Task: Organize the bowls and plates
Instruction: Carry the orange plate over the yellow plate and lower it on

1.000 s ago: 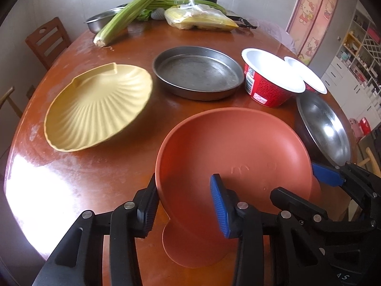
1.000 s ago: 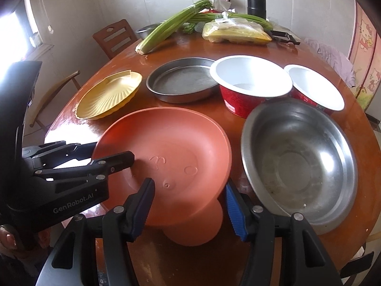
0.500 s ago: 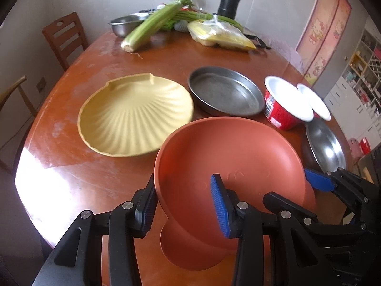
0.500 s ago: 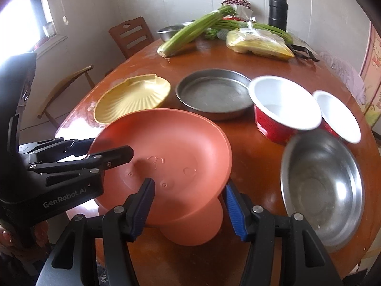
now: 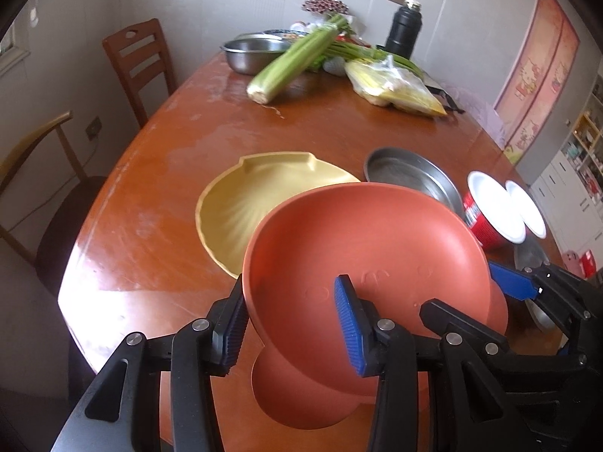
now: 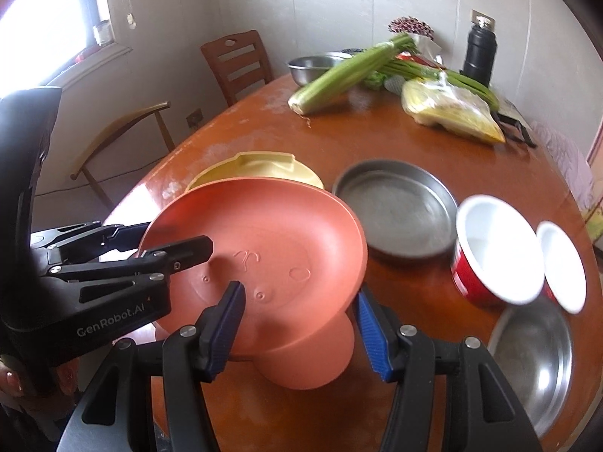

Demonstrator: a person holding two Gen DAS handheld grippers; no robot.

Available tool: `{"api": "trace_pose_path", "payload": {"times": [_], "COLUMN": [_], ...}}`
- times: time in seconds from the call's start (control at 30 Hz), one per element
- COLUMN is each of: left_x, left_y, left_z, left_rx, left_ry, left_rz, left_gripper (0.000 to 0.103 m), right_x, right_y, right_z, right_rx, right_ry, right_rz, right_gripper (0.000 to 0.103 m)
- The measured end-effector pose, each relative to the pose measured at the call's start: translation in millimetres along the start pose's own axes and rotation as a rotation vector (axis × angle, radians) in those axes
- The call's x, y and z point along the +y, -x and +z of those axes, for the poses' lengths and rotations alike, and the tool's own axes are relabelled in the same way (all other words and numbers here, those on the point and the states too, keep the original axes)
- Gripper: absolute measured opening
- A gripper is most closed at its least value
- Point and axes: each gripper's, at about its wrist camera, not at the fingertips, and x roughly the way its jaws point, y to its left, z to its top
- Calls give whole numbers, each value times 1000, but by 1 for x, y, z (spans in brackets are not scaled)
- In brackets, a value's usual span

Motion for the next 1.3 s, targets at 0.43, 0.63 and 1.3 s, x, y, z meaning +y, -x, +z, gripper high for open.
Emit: {"api": "trace_pose_path", "payload": {"times": [0.43,0.63,1.3], "left_x": [31,41,42], "left_y": [-20,-35,-63], "left_z": [27,34,43], "left_rx": [8,32,58], "left_ry": [48,57,19], "left_rz": [52,66,104], "left_gripper": [45,45,45], "right_x": [14,15,10], "right_y": [-34,-52,-84], "right_z": [42,50,56], "right_rx": [4,29,89], "right_ry": [48,46,35], "right_rz": [22,34,13], "right_gripper": [59,58,58]}}
